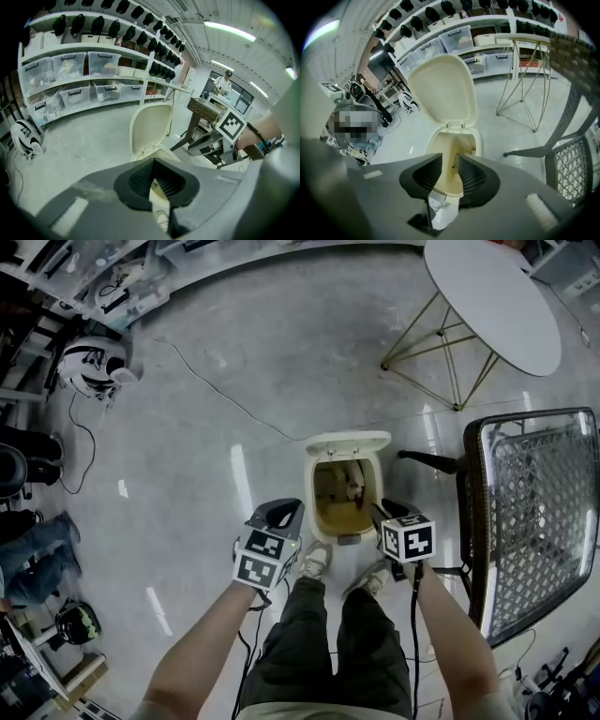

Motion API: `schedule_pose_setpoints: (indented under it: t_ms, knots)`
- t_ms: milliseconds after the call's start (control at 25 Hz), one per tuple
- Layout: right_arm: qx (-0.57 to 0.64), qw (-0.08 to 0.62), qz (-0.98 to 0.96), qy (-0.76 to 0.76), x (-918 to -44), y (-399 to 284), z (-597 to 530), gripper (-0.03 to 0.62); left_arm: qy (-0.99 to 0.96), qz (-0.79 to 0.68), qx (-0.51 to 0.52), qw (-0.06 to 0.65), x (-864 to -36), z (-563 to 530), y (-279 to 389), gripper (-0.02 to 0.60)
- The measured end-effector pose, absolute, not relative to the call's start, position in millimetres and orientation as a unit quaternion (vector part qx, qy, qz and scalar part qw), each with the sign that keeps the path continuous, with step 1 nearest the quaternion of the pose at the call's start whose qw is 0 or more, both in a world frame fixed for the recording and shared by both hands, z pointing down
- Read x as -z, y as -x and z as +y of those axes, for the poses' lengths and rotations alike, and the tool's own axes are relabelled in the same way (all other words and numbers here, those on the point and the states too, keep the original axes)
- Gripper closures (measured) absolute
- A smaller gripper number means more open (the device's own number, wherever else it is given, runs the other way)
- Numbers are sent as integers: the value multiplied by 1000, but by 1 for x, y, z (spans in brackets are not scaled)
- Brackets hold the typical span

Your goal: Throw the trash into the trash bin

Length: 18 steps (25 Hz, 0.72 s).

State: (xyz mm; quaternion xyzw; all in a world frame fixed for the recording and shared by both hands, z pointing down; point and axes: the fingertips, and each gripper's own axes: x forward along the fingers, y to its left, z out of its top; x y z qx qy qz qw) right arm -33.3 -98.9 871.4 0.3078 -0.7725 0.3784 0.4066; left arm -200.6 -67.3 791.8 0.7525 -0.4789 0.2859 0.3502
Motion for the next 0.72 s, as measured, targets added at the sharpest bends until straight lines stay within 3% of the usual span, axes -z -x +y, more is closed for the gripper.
schedule_pose_setpoints:
  t_ms: [320,720]
  knots:
    - [-346,318,-811,-349,-727,12,-129,519,-785,-489,-260,278,-681,-103,193,578]
    - [-284,198,-849,-400,-494,-19,-159,551,-824,-512,-159,183,-470,-151,179,578]
